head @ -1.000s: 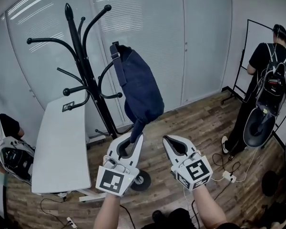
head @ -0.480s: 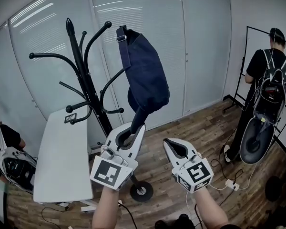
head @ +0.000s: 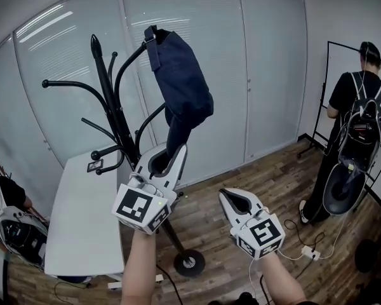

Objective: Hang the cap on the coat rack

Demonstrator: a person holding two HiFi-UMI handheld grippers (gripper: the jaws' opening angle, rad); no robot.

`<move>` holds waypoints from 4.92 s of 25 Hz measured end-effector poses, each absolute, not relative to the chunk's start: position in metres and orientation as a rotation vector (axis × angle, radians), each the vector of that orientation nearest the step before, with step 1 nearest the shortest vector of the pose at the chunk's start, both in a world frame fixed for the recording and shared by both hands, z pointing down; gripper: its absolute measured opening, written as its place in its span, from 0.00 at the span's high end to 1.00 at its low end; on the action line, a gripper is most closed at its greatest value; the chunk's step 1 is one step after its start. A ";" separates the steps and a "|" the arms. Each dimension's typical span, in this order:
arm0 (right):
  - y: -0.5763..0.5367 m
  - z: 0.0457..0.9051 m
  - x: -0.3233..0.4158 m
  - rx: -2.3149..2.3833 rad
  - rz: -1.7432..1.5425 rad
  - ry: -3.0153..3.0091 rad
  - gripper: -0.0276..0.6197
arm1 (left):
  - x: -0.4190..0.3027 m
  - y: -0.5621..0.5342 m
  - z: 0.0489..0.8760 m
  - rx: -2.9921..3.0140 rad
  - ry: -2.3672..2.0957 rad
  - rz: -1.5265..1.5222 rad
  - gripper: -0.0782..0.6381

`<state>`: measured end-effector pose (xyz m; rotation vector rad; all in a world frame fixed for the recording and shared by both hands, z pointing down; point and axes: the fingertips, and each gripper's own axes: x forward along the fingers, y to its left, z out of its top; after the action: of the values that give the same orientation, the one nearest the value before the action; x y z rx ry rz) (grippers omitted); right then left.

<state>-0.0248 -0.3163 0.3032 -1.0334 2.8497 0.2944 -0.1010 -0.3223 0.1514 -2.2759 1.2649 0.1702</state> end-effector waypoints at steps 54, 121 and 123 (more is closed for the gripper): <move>-0.314 0.337 -0.061 -1.014 0.230 2.923 0.91 | -0.189 -0.355 0.221 -2.152 1.580 0.270 0.70; -0.208 0.331 0.014 -0.773 0.175 2.936 0.91 | -0.070 -0.175 0.306 -2.173 1.800 0.118 0.86; -0.205 0.332 0.015 -0.769 0.173 2.942 0.91 | -0.066 -0.170 0.311 -2.183 1.810 0.126 0.87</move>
<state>0.0153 -0.2051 0.3323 -0.7690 2.9421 0.1730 -0.0661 -0.1704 0.3106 -2.1833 1.8099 0.1258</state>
